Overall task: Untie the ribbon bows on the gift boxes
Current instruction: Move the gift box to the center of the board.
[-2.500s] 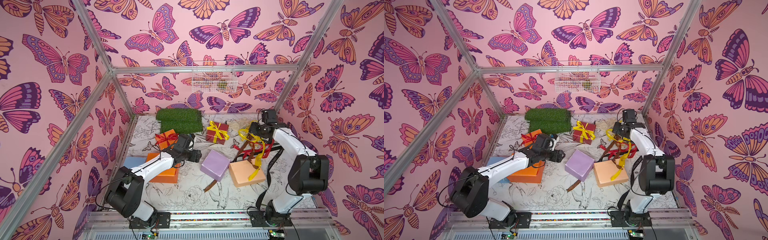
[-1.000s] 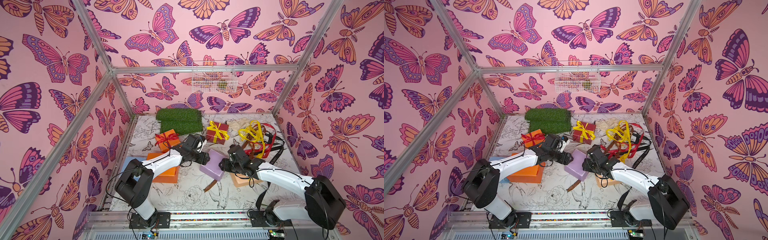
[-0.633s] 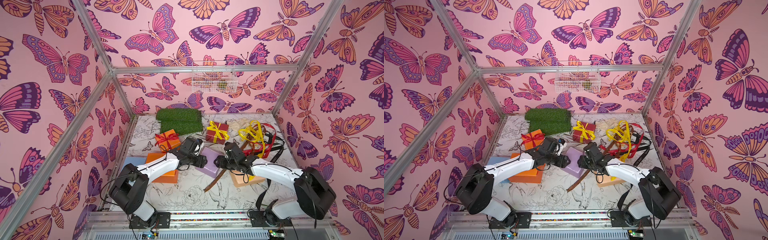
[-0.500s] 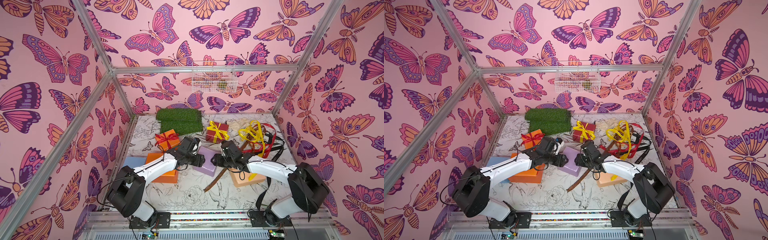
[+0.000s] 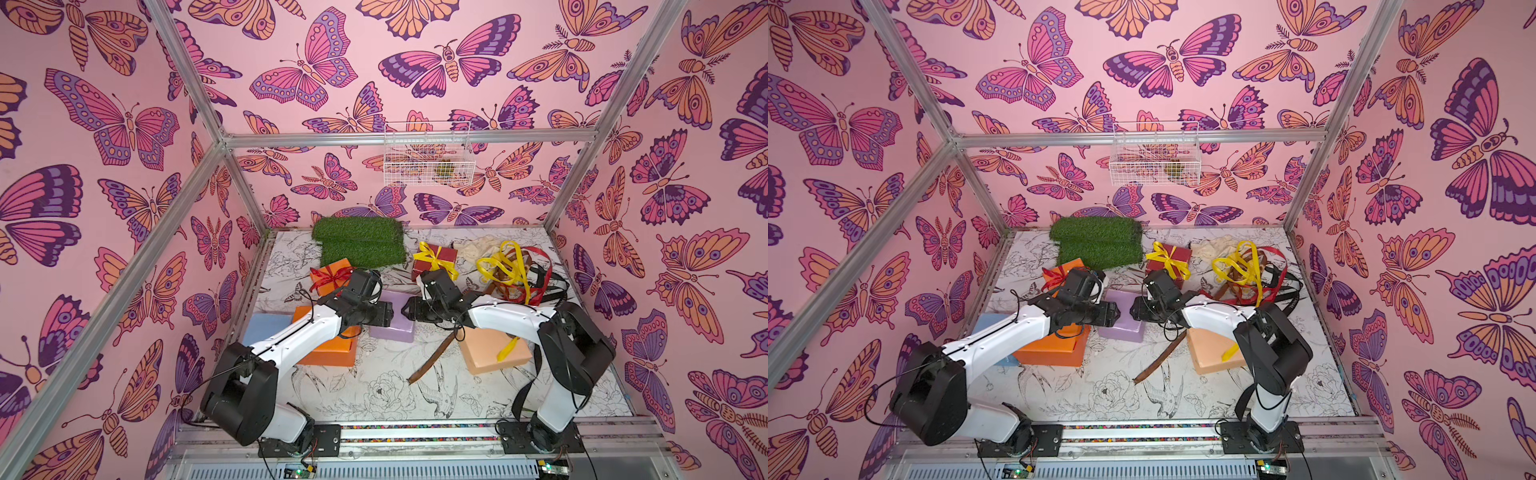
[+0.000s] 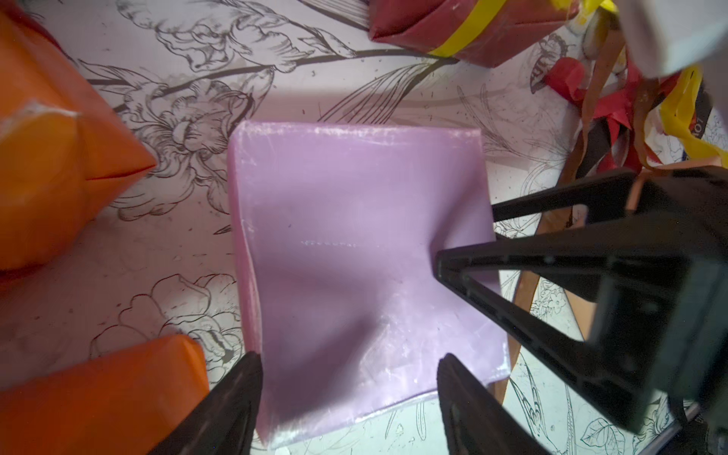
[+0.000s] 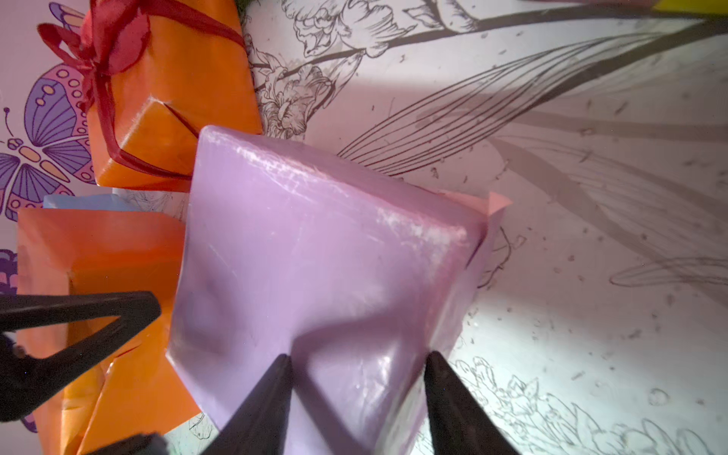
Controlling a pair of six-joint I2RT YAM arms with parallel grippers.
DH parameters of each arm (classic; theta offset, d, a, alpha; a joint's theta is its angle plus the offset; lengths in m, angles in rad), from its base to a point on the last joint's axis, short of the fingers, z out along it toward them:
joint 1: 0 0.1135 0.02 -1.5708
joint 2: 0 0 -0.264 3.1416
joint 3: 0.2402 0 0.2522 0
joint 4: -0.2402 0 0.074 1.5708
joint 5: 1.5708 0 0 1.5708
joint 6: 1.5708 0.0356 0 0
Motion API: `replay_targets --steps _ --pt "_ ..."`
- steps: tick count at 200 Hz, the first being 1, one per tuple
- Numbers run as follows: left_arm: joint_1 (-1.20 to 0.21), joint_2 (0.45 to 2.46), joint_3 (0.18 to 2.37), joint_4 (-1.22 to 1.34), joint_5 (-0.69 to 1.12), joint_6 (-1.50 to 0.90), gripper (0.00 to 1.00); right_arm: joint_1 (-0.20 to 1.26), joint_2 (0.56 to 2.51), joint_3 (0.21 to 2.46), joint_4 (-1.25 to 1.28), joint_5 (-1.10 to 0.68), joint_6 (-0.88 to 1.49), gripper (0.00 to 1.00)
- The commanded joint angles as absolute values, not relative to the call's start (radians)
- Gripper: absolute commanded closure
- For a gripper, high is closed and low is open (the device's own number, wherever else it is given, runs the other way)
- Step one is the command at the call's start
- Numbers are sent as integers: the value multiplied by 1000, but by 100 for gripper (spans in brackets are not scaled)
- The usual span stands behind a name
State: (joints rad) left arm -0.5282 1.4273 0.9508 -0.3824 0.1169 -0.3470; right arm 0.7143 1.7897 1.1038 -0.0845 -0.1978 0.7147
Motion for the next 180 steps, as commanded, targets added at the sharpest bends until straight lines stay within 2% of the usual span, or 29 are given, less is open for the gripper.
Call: replay_targets --steps 1,59,180 --pt "-508 1383 956 -433 59 -356 25 726 1836 1156 -99 -242 680 45" --pt "-482 1324 944 -448 5 -370 21 742 1941 1274 -127 -281 659 44" --pt "-457 1226 925 -458 -28 -371 19 755 2038 1414 -147 -284 634 42"
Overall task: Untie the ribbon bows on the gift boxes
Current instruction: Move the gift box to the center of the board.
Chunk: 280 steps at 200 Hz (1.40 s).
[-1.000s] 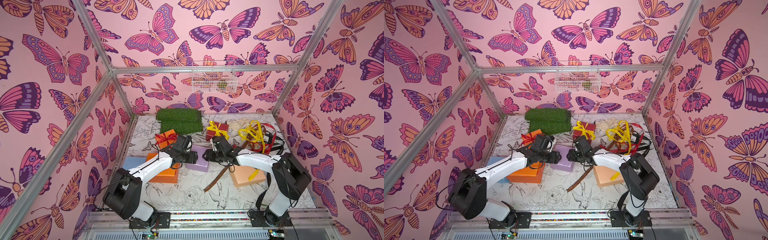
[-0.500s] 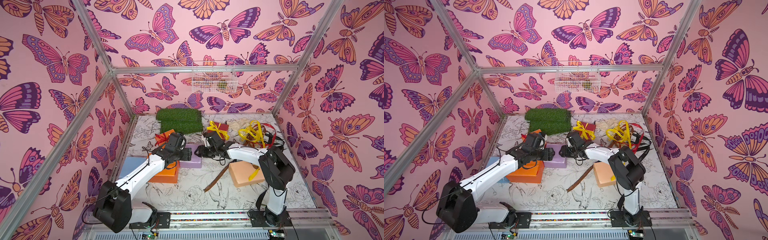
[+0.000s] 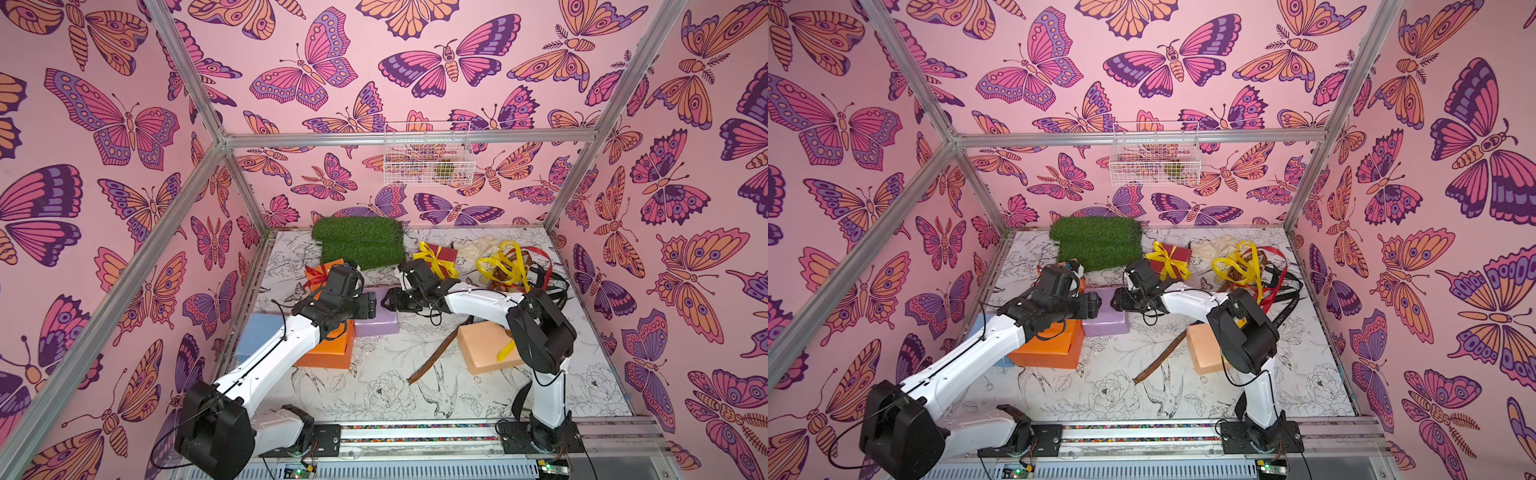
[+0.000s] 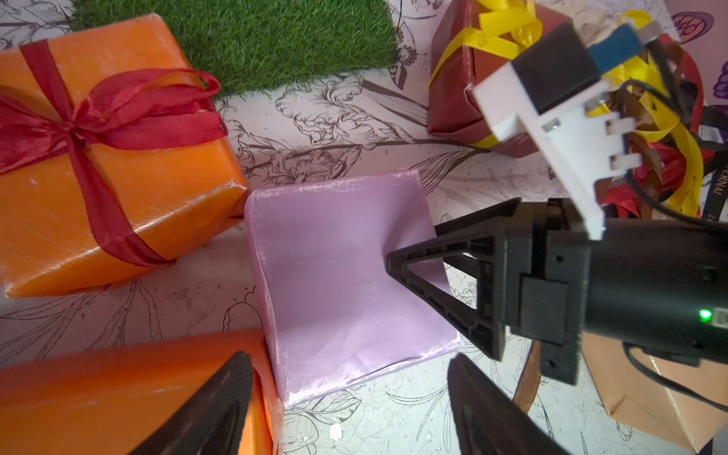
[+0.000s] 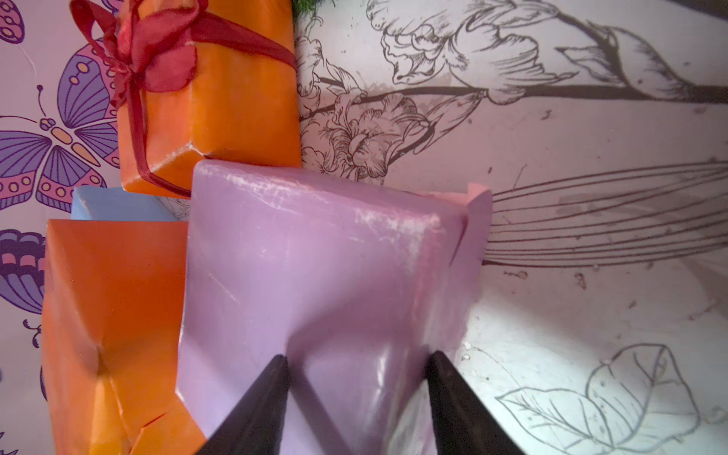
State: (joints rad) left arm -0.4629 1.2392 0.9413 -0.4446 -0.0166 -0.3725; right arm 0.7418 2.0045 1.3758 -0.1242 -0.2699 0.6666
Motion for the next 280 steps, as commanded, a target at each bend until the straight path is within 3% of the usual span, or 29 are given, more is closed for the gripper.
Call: replay_targets --steps 1,66,117,180,224,280 --pt "-457 1226 925 -458 -28 -371 19 755 2039 1414 -146 -284 634 42" --pt "-457 1262 953 -405 32 -356 19 732 1996 1434 -177 -274 540 40" --pt "-457 1402 1026 -324 75 -348 19 579 1827 1343 -227 -273 510 40" --pt "-457 1799 1378 -197 225 -282 19 340 1762 1329 -241 -273 483 40" --pt "-456 2067 1632 -154 290 -267 21 247 1871 1431 -246 -251 477 41" --pt "-454 2267 1814 -46 360 -282 21 169 1963 1461 -189 -271 502 44"
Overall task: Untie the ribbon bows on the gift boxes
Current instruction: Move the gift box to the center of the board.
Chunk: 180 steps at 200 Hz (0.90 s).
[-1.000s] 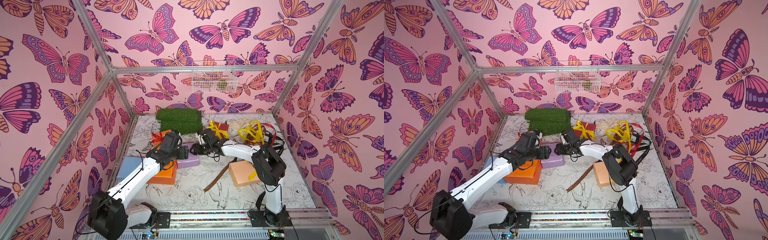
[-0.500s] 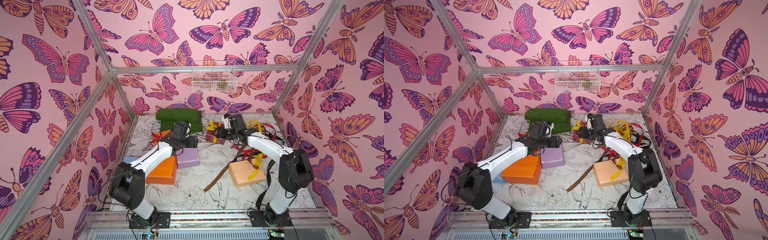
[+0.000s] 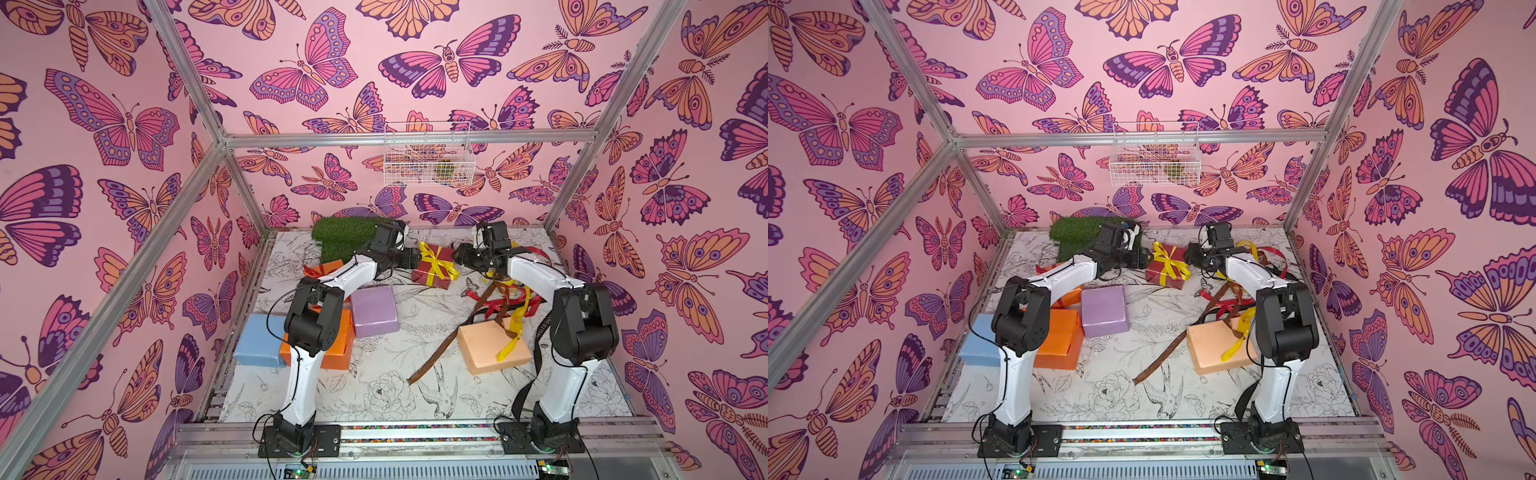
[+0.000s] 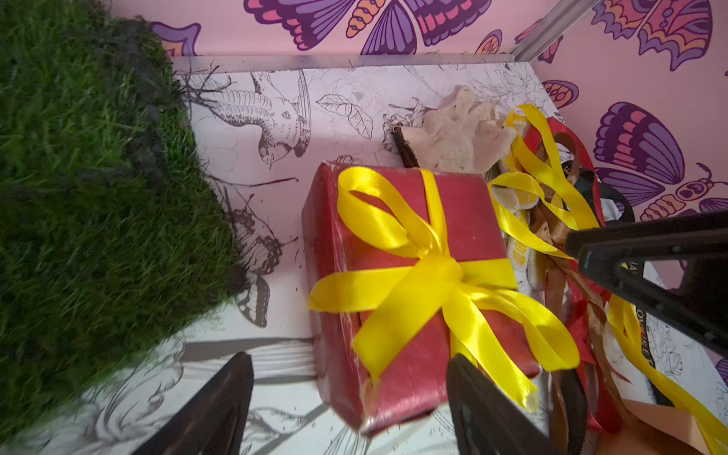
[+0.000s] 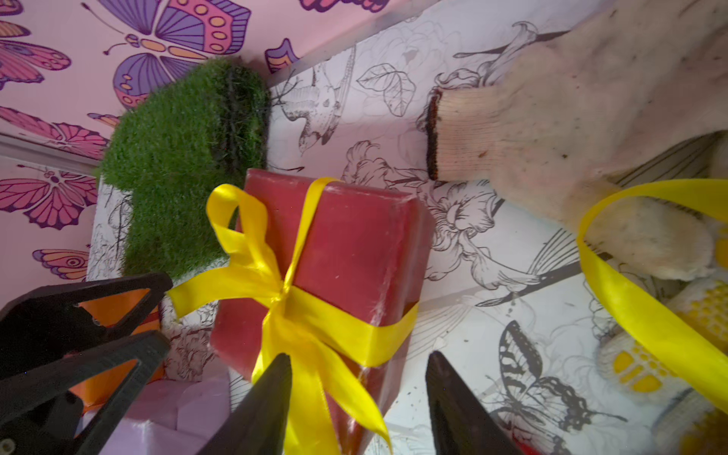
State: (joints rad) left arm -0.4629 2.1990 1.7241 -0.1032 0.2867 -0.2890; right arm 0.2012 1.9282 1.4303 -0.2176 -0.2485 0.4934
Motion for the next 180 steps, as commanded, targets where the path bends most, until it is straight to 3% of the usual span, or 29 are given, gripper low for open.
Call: replay_targets --steps 1,69,117,180 --pt "-454 2271 1819 -46 362 -285 21 168 1965 1462 -187 -275 503 44" --pt "-460 2394 1890 -47 451 -369 28 152 2087 1485 -38 -484 541 45" --pt "-482 2331 1729 57 458 -399 33 161 2128 1475 2 -529 574 52" --pt "-501 2175 1470 232 493 -506 37 226 2043 1356 -9 -516 558 54"
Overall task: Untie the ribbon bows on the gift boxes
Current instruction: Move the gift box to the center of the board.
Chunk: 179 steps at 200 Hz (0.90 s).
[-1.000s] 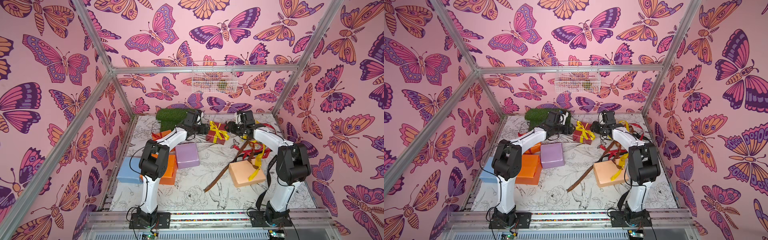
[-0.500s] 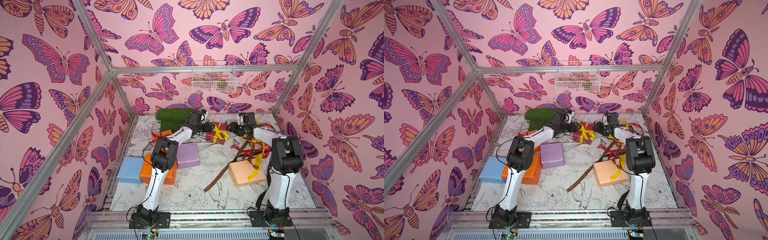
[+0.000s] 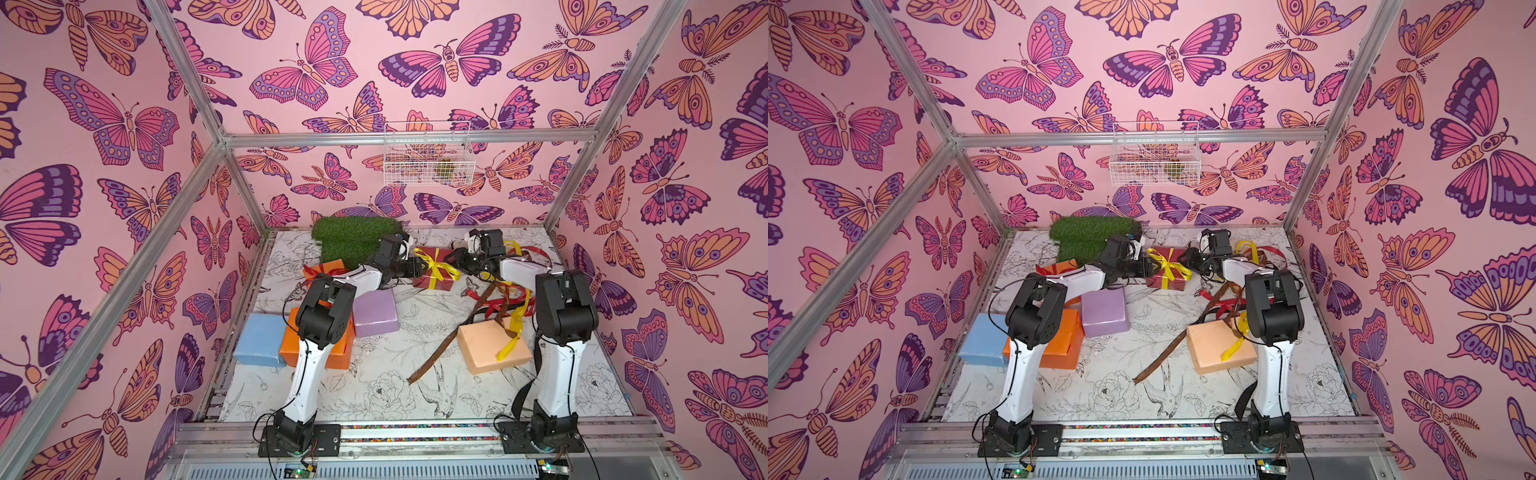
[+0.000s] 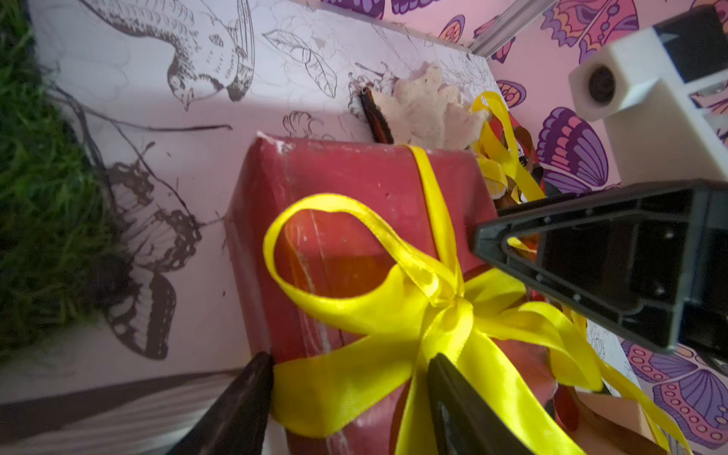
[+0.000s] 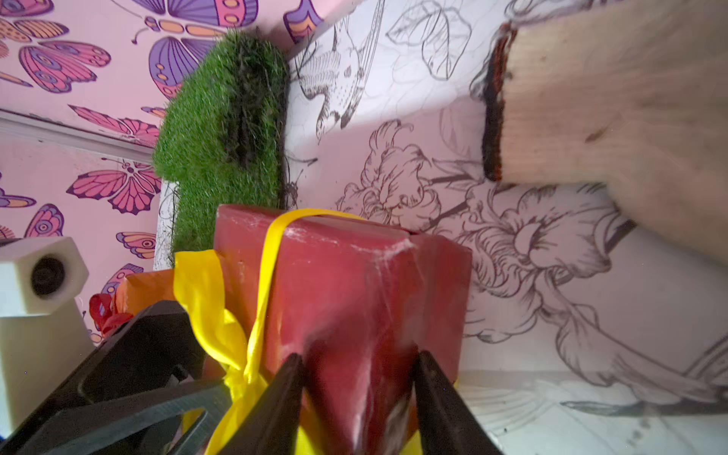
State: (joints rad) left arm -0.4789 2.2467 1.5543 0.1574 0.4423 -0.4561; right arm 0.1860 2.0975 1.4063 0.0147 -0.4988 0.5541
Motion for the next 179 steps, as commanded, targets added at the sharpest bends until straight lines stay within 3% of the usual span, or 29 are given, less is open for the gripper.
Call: replay_targets --steps 1,90,140,179 --pt "-501 2172 1466 233 495 -508 37 227 2041 1354 -10 -515 559 54" --pt "-594 1869 1073 270 422 -548 37 327 1774 1090 -101 -420 568 53" --pt "-612 1822 1027 258 390 -532 37 328 1715 1057 -159 -422 533 53" --pt "-611 1807 1138 67 322 -419 33 329 1763 1110 -199 -459 504 53"
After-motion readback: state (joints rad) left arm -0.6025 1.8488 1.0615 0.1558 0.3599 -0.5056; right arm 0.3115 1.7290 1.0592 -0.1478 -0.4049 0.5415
